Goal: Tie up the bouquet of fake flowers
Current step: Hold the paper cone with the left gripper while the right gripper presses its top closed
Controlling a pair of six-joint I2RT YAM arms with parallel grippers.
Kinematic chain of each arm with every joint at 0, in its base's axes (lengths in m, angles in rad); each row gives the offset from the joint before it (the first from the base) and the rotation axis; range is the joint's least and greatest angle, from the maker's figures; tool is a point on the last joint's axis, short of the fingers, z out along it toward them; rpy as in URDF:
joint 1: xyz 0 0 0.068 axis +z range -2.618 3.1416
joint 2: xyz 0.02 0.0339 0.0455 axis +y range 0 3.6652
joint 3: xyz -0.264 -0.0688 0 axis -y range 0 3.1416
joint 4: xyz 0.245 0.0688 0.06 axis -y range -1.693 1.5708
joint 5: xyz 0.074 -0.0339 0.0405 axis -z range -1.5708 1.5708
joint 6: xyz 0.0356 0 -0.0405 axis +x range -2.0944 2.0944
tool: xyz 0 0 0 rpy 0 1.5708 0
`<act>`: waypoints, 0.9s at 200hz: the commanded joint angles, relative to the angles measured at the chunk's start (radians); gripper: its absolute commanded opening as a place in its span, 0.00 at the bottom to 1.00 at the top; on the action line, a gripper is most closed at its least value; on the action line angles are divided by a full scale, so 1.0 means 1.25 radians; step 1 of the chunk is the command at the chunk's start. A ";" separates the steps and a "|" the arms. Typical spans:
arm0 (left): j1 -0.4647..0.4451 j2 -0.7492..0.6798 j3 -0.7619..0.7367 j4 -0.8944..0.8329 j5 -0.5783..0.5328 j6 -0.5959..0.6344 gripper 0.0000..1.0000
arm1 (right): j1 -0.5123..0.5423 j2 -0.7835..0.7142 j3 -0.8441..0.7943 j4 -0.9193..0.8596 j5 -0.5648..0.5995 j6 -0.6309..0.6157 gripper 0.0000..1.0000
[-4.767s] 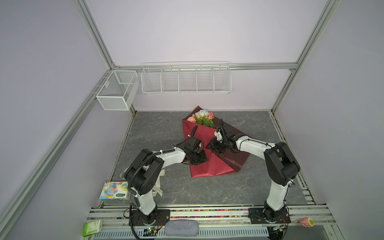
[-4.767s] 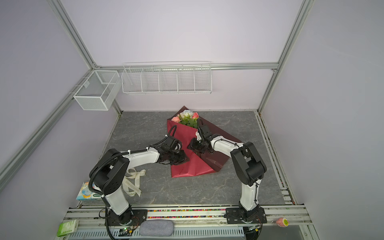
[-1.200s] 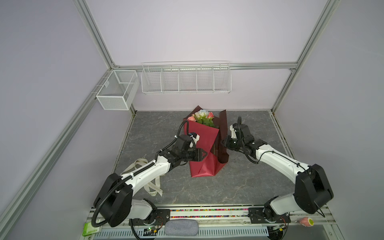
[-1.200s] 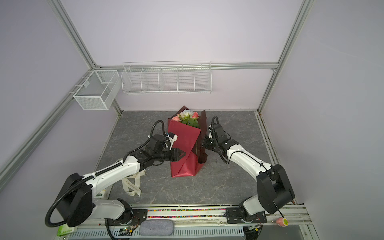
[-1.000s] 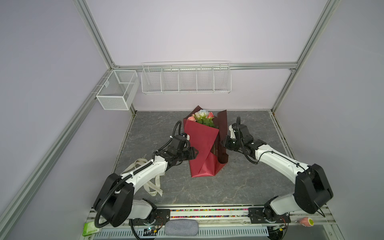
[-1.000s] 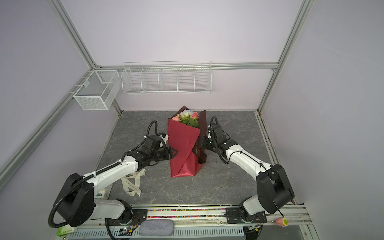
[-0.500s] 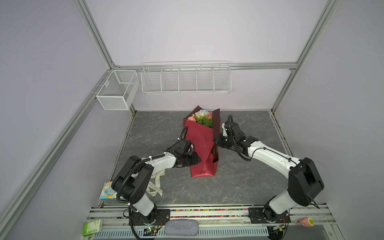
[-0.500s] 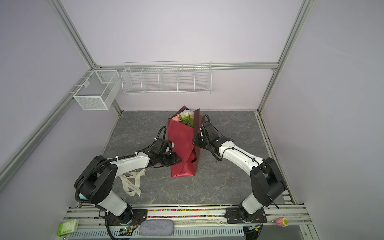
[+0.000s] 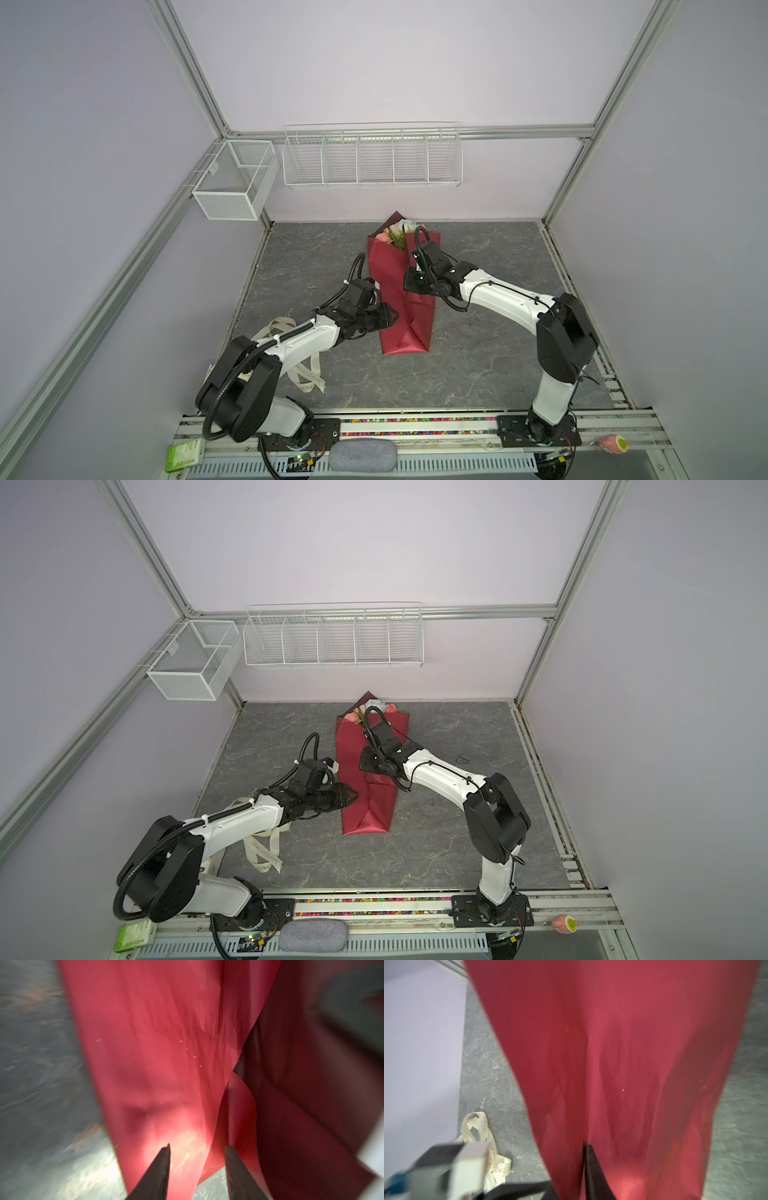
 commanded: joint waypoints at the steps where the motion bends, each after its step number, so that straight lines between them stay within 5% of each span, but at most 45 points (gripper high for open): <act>1: 0.014 -0.075 -0.043 -0.027 -0.054 -0.016 0.50 | 0.014 0.049 0.054 -0.037 -0.034 -0.016 0.17; 40: 0.016 -0.229 -0.140 0.058 0.008 -0.024 0.75 | 0.020 0.105 0.109 -0.047 -0.079 -0.020 0.18; 75: 0.015 -0.246 -0.187 0.198 0.114 -0.037 0.86 | 0.019 0.116 0.120 -0.044 -0.103 -0.023 0.18; 134: 0.012 -0.108 -0.134 0.287 0.161 -0.056 0.77 | 0.019 0.117 0.132 -0.067 -0.111 -0.031 0.21; 180: 0.011 0.003 -0.087 0.307 0.178 -0.062 0.51 | 0.017 0.109 0.143 -0.068 -0.114 -0.034 0.24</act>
